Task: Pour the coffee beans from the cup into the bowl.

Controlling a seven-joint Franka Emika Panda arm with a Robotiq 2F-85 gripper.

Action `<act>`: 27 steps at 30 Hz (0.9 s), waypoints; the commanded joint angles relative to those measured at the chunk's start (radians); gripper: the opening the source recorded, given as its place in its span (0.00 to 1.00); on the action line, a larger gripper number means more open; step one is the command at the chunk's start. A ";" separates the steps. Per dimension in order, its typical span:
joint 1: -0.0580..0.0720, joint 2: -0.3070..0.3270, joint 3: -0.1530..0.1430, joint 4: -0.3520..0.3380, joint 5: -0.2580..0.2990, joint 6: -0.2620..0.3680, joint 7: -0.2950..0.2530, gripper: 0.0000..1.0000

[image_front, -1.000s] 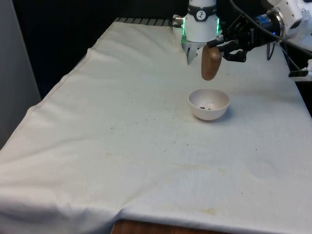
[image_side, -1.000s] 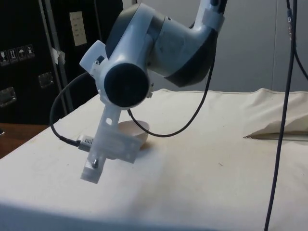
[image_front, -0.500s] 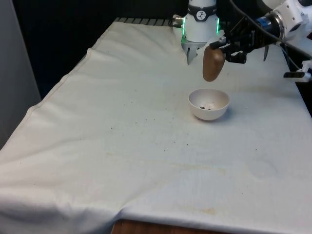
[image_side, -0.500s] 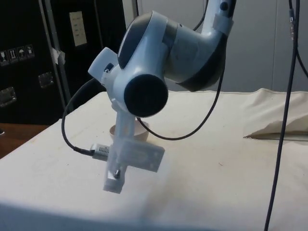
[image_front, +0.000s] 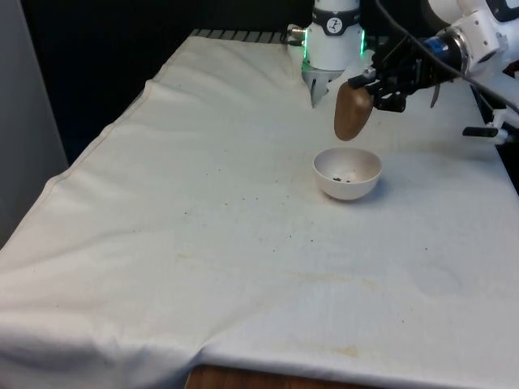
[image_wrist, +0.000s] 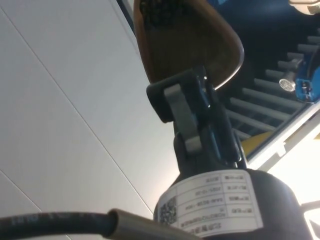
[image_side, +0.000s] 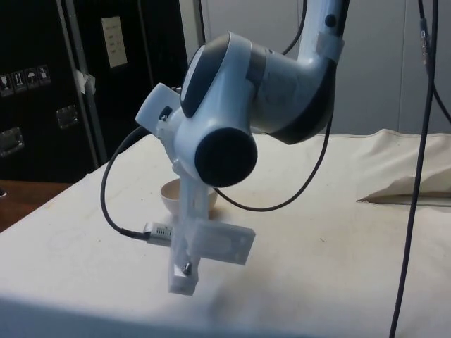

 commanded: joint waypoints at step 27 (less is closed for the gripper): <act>0.024 0.064 0.038 0.031 -0.040 -0.174 -0.105 0.04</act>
